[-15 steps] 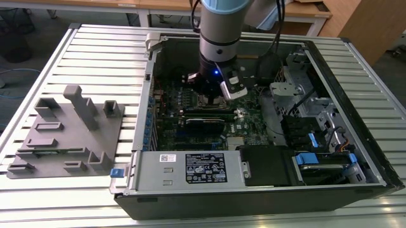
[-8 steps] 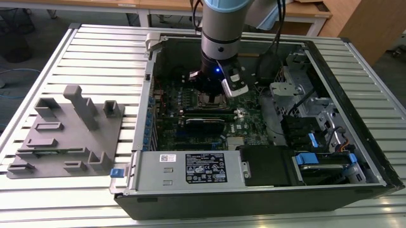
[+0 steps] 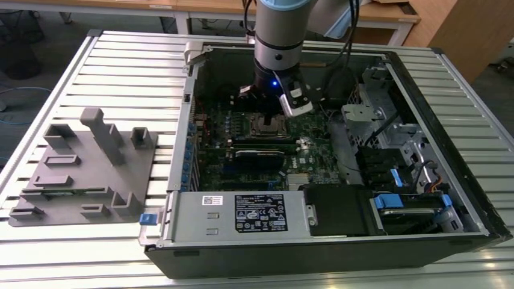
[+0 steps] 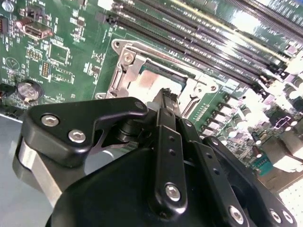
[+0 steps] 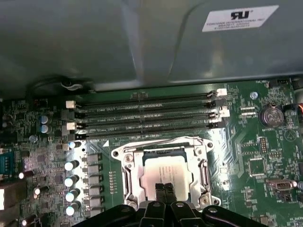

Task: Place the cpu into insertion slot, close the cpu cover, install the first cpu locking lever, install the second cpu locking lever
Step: 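Install the second cpu locking lever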

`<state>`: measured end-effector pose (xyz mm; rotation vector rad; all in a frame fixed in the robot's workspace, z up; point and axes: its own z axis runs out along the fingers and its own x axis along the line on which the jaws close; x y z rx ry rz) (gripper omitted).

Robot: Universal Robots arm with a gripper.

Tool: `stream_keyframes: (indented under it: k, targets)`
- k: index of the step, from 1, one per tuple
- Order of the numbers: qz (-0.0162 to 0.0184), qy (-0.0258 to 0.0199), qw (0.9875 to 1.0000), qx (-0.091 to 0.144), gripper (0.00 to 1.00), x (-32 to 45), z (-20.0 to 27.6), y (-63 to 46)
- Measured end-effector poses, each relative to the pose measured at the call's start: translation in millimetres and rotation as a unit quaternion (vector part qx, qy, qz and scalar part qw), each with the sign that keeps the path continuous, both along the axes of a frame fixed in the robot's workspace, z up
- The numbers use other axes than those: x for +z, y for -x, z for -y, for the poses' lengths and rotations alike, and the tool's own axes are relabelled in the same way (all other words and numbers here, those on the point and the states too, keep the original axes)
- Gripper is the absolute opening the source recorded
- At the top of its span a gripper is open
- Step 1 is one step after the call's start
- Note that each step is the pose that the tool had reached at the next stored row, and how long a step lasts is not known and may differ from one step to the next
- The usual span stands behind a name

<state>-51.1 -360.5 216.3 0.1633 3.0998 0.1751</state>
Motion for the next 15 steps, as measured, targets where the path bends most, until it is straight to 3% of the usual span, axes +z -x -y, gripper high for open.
stream_keyframes:
  k: [15]
  targets:
    - [0.0, 0.0, 0.9999, 0.014, 0.11, -1.4, -2.6, -3.9]
